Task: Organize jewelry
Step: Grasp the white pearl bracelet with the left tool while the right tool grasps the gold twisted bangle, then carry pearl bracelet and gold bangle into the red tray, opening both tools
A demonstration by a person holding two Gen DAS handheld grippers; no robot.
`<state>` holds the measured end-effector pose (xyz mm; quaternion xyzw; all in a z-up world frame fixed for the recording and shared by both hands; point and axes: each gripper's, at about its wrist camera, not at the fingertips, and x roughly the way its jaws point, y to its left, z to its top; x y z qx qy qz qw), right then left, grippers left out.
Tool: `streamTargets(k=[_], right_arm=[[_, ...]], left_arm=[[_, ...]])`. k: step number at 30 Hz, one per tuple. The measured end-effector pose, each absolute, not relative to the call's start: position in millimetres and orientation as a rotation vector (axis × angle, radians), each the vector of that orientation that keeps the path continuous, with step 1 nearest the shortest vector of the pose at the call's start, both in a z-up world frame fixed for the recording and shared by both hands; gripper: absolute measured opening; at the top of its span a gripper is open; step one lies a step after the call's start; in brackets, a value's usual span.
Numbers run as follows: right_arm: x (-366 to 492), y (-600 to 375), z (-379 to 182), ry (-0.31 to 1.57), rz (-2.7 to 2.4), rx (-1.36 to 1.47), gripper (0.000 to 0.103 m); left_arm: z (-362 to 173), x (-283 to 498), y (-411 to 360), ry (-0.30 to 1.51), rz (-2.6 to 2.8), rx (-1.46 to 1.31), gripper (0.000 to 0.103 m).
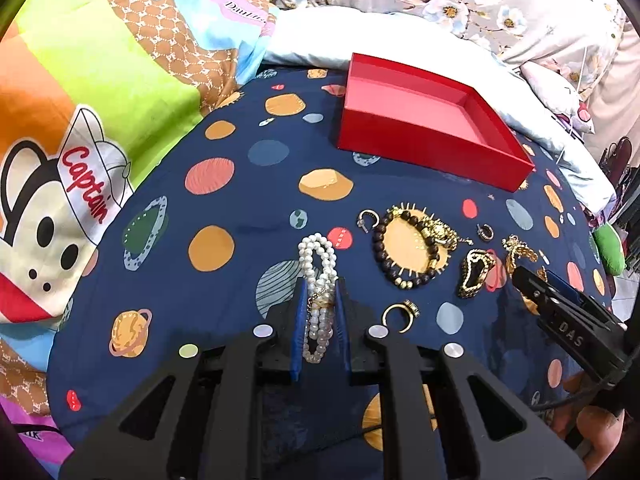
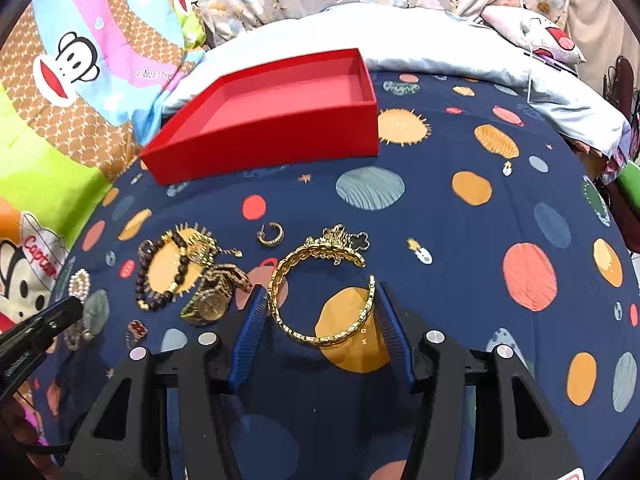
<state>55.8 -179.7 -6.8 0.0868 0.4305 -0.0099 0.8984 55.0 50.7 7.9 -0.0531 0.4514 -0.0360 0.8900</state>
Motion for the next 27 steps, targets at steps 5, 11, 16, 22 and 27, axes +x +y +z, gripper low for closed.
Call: streamTargets(k=[5,11,16,22,27], right_arm=[[49.2,-182.3,16.4,0.844,0.001,0.193,0.054],[52.2,-187.0,57.2,0.761,0.035,0.190,0.054],[84.2,-192.0,87.9,0.693,0.066,0.162,0.054],[169.3,-204.1,100.6,0.673,0.077,0.167,0.054],[242.0,-209.0,81.9,0.746,0.092,0.191,0.054]], left_arm=[[19.1,58.7,46.1,0.914,-0.096,-0.118,0.013],[45.2,71.8,36.7,0.855,-0.130,-0.112,0.013],[77.4,107.2,22.2,0.773,-0.172,-0.094,0.013],[103.7,187.1,-2.0,0.740,-0.232,-0.087,0.013],[103.5,252.6,-20.9,0.723,-0.256,-0.069,0.013]])
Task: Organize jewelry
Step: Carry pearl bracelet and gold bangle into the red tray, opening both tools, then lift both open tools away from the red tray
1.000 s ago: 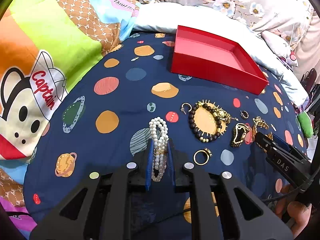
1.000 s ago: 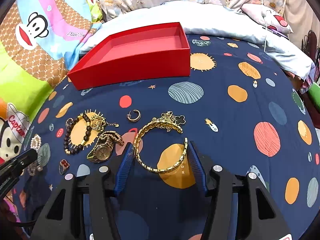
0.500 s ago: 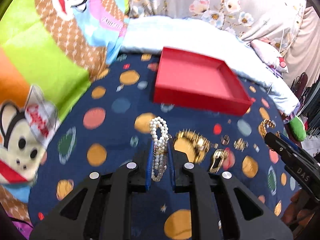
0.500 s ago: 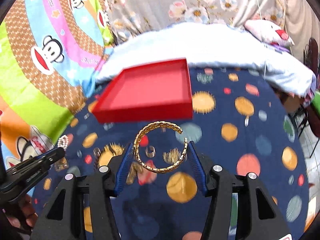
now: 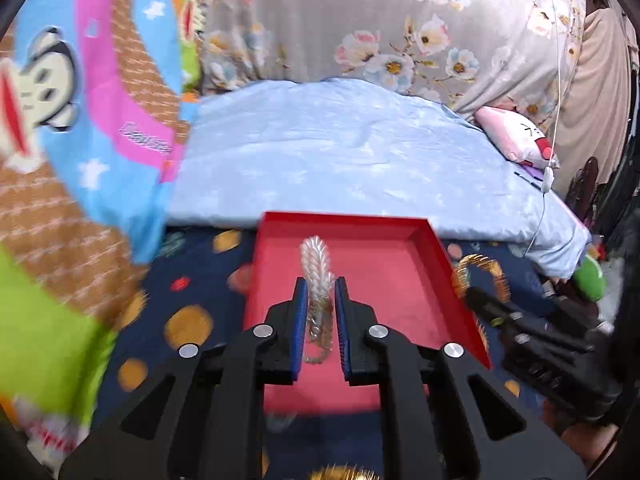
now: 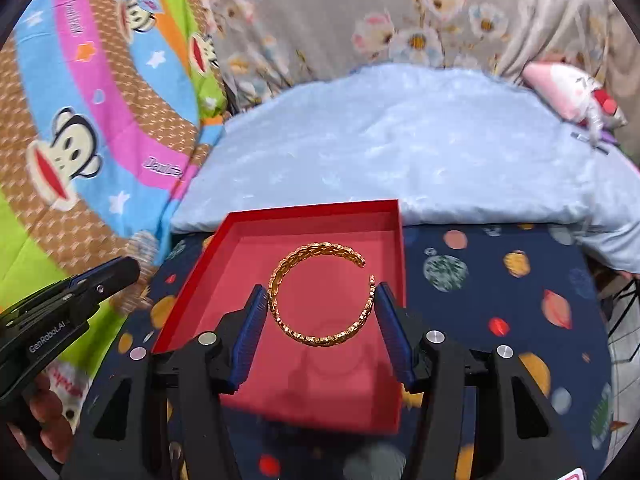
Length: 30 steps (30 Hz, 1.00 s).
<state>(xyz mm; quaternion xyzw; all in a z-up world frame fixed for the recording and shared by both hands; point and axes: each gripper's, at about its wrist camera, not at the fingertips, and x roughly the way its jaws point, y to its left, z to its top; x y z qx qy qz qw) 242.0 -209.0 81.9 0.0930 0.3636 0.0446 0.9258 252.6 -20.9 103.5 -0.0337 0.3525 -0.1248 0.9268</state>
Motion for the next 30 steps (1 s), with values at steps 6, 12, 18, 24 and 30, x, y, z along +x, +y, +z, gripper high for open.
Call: streamTargets(k=[6,12,18,24,30], right_arm=[[300.6,-207.6,52.1,0.828,0.084,0.175,0.054],[332.5,-205.7,25.4,0.922,0.078,0.155,0.055],[333.1,-207.1,19.7,0.936,0.061,0.145,0.057],[296.2,-215.9,49.6,0.831,0.046,0.173,0.063],[201.6,-217.3,74.0,0.735,0.087,0.190,0.072]], left_arm=[[67.2,324.9,-33.3,0.792,-0.237,-0.080,0.013],[42.0,352.0,-36.1,0.843,-0.221,-0.068,0.013],[37.4,348.6,-34.7,0.841,-0.185,-0.036,0.030],[56.5,319.6,-26.6,0.792,-0.161,-0.011,0.045],[74.8,258.8,-10.6,0.759,-0.148,-0.019,0.058]])
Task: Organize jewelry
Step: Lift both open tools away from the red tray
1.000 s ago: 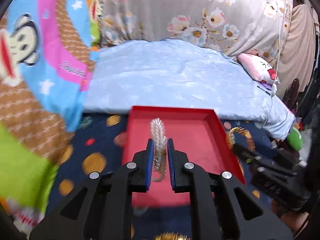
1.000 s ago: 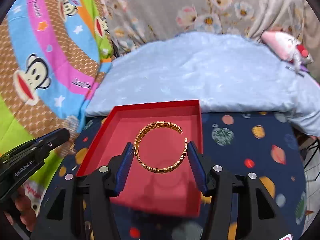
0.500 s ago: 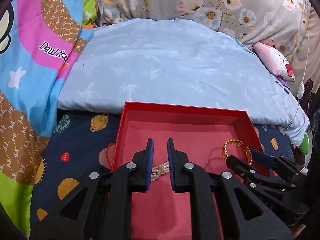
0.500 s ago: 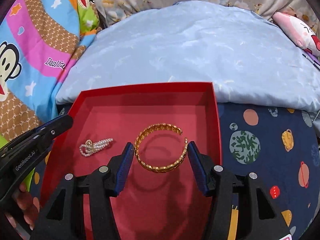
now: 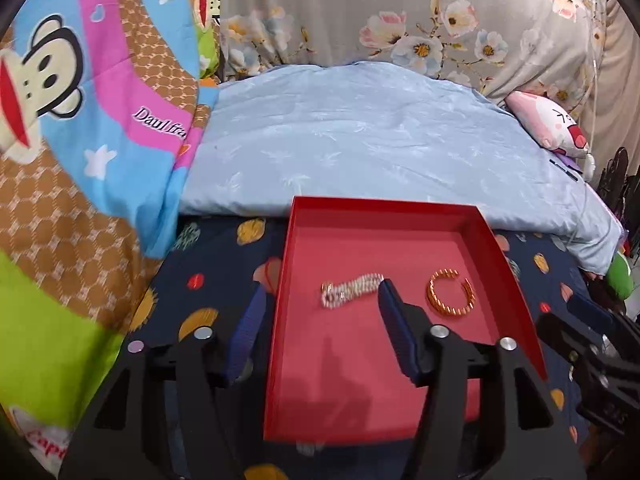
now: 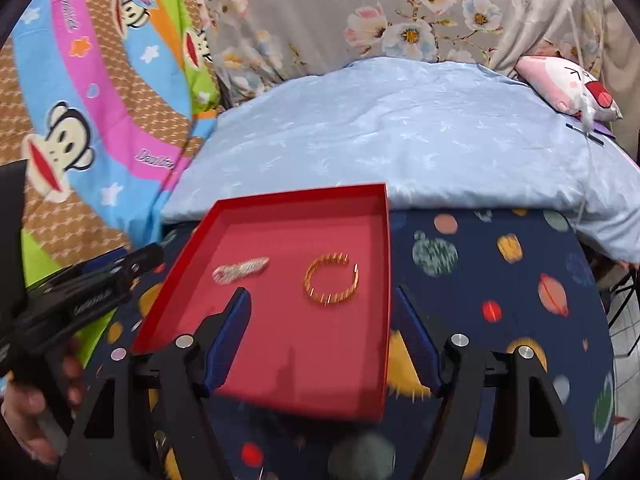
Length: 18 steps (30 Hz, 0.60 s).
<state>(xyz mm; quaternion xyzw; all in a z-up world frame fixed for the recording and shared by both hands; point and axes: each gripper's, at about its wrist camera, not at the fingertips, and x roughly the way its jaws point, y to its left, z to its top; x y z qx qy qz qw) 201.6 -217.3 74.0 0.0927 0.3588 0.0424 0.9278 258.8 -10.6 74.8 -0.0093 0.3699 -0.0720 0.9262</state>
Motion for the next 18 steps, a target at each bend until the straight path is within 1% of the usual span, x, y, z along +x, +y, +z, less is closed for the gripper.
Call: streamTargets(k=[3,5,8,18], right_arm=[[153.2,-217.7,70.8,0.744,0.111,0.231,0.073],[119.1,-217.9,66.6,0.753,0.127,0.255,0.073],[78.9,-212.3,60.3,0.767,0.112,0.213,0.073],[-2.7,-198.6,20.8,0.883,0.124,0.191,0.073]], left_arm=[[75.3,221.6,-4.0,0.752,-0.138,-0.032,0.061],[70.8,198.1,-0.8,0.762,-0.134,-0.033,0.061],[61.8,163.1,4.3,0.783,-0.132,-0.030,0.061],[17.8,67.7,19.7,0.893,-0.142,-0.043,0.061]])
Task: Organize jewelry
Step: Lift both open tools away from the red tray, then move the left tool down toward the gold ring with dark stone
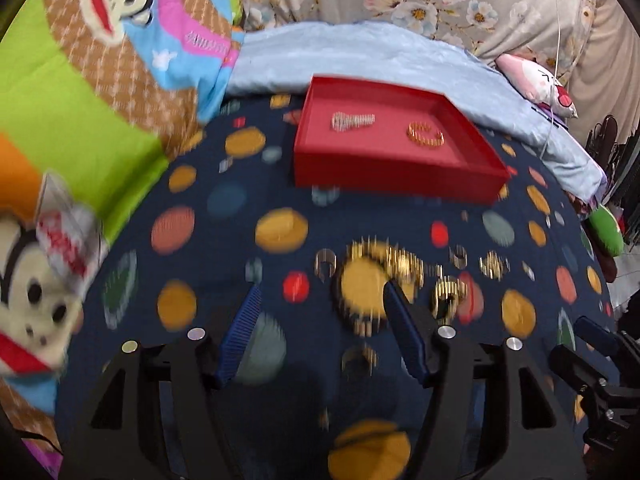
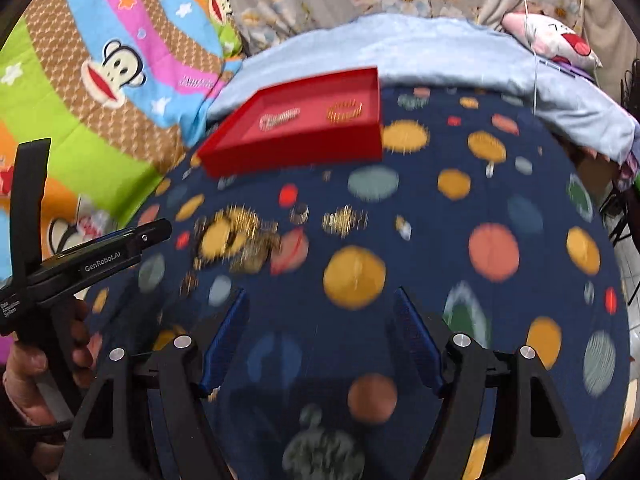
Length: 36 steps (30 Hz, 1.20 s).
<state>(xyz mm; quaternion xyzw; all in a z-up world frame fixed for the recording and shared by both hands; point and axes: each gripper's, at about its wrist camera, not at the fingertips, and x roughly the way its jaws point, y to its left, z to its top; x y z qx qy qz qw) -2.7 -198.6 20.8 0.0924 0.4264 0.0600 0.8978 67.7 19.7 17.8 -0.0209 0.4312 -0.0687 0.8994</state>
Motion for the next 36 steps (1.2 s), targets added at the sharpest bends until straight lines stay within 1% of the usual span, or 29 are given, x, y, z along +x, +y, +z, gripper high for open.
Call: streamTargets(k=[6,11,13,14,15,17,19,22,23,24,32,36], right_arm=[[-26.3,-188.4,11.7,0.911,0.132,0.182,0.073],[-29.8,-187.1,11.6,0.911,0.118,0.184,0.073],[-29.0,-188.4,11.3,0.915,0.113,0.191,0.073],[-28.9,-189.3,10.9,0.916,0.110,0.198,0.073],[-28.9,-189.7,10.3,0.919,0.108,0.202,0.073],[-28.6,-190.1,9.8,0.921,0.106,0.206,0.073],[-26.9,-189.8,8.5,0.924,0.105,0.204,0.073],[-22.0,-187.5,7.6,0.926,0.110,0.199,0.073],[-18.8,-185.2,8.0,0.922,0.114,0.192,0.073],[-16.0,-182.6,8.6,0.918,0.117,0.184,0.073],[15.9,-152.3,10.7,0.899,0.176,0.131,0.073],[18.9,-141.0,13.2,0.888,0.198,0.119,0.073]], left_arm=[[-3.1,44.2,15.1,0.928,-0.160,-0.029,0.061],[-12.1,46.9,5.5,0.939,-0.165,-0.018,0.060],[-17.8,49.8,2.9,0.956,-0.170,-0.019,0.051],[-19.6,50.7,2.2,0.962,-0.167,-0.017,0.049],[-21.7,51.1,1.3,0.966,-0.164,-0.011,0.043],[-22.5,49.5,0.1,0.953,-0.154,0.003,0.036],[-22.7,47.8,-0.4,0.947,-0.153,0.010,0.028],[-21.6,47.0,0.8,0.945,-0.159,0.010,0.019],[-20.6,46.4,1.8,0.946,-0.165,0.004,0.012],[-19.5,46.1,2.5,0.948,-0.171,0.000,0.000],[1.0,40.2,16.2,0.904,-0.185,-0.035,0.000],[2.3,37.8,27.3,0.906,-0.165,-0.049,0.000]])
